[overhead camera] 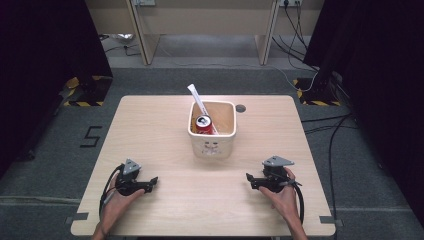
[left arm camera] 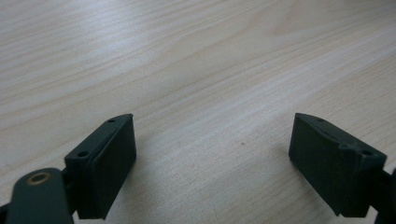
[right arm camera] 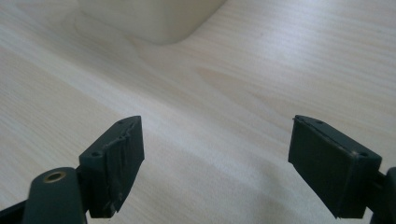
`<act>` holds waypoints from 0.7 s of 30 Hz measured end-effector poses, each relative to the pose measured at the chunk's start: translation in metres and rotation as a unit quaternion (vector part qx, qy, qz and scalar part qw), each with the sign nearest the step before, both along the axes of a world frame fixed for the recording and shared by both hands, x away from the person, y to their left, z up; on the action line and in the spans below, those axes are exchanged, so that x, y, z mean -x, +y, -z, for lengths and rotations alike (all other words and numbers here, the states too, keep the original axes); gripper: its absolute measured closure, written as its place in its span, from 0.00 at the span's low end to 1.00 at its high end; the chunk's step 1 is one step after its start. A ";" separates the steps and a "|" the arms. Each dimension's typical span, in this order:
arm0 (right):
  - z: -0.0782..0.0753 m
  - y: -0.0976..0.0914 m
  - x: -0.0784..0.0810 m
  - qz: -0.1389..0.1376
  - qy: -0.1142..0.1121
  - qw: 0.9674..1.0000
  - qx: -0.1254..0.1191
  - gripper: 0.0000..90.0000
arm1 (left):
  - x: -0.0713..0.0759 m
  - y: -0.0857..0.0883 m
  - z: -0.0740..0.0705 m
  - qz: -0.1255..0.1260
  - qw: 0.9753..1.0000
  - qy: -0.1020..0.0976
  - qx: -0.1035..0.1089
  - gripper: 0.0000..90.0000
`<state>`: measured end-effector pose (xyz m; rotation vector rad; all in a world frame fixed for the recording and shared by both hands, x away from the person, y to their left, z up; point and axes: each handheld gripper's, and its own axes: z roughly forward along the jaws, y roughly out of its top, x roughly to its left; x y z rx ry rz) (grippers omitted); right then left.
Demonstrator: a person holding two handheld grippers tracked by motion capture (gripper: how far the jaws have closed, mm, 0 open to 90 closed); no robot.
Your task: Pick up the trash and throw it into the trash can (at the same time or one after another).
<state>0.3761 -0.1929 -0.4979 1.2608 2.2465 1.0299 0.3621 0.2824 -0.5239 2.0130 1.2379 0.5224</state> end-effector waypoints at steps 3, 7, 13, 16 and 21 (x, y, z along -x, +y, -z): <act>0.003 0.000 0.003 0.001 -0.001 1.000 0.005 0.21 | 0.000 0.000 0.000 0.000 1.000 0.000 0.000 0.16; 0.007 0.000 0.007 0.000 0.003 1.000 0.006 0.21 | 0.000 0.000 0.000 0.000 1.000 0.000 0.000 0.16; 0.013 0.001 0.013 -0.002 0.014 1.000 0.010 0.21 | 0.000 0.000 0.000 0.000 1.000 0.000 0.000 0.16; 0.017 0.002 0.014 -0.003 0.010 1.000 0.014 0.20 | 0.000 0.000 0.000 0.000 1.000 0.000 0.000 0.16; 0.019 0.004 0.016 0.000 0.001 1.000 0.023 0.19 | 0.000 0.000 0.000 0.000 1.000 0.000 0.000 0.16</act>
